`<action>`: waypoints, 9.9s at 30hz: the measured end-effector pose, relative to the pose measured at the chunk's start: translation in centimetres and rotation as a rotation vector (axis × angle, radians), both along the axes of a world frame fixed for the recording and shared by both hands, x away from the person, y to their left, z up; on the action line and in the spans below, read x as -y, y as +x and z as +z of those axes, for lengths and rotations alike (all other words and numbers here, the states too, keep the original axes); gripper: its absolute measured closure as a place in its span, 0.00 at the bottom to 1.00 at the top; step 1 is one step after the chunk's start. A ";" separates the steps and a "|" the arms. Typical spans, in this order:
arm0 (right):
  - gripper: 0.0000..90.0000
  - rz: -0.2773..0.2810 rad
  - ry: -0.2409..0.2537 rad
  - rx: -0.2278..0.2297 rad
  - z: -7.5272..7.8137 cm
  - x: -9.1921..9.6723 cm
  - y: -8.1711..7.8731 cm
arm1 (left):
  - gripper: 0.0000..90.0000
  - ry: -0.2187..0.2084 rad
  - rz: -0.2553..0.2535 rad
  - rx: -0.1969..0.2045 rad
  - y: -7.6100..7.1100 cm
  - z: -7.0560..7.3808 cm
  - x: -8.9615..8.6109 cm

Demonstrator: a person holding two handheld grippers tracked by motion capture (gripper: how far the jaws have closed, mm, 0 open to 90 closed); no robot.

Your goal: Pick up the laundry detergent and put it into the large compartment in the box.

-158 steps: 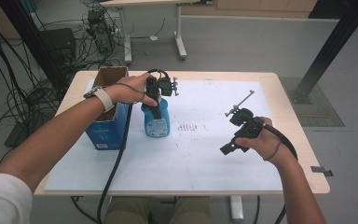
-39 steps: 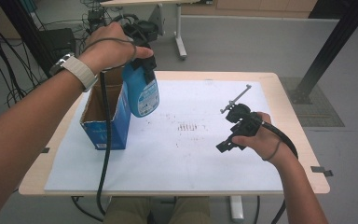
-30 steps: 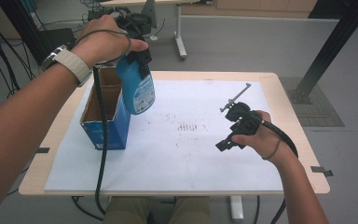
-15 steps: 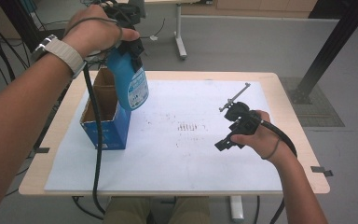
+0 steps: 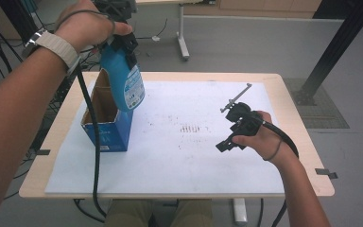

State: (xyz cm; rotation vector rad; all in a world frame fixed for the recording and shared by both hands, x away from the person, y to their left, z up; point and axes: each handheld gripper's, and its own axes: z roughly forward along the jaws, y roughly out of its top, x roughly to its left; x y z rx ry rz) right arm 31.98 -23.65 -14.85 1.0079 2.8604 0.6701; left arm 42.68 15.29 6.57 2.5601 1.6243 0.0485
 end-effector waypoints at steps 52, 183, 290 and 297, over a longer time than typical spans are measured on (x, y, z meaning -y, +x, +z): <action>0.13 0.039 -0.002 -0.005 -0.5 -1.0 1.4 | 0.43 -0.006 0.293 -0.037 0.9 -0.3 -7.7; 0.13 0.015 0.028 -0.050 -3.3 0.2 2.8 | 0.43 0.040 0.331 -0.076 5.1 -14.0 -8.0; 0.13 -0.001 0.033 -0.072 -4.4 0.8 3.1 | 0.43 0.067 0.305 -0.097 5.7 -20.9 -7.0; 0.13 0.001 0.033 -0.070 -4.3 0.7 3.1 | 0.43 0.064 0.307 -0.095 5.6 -20.9 -7.0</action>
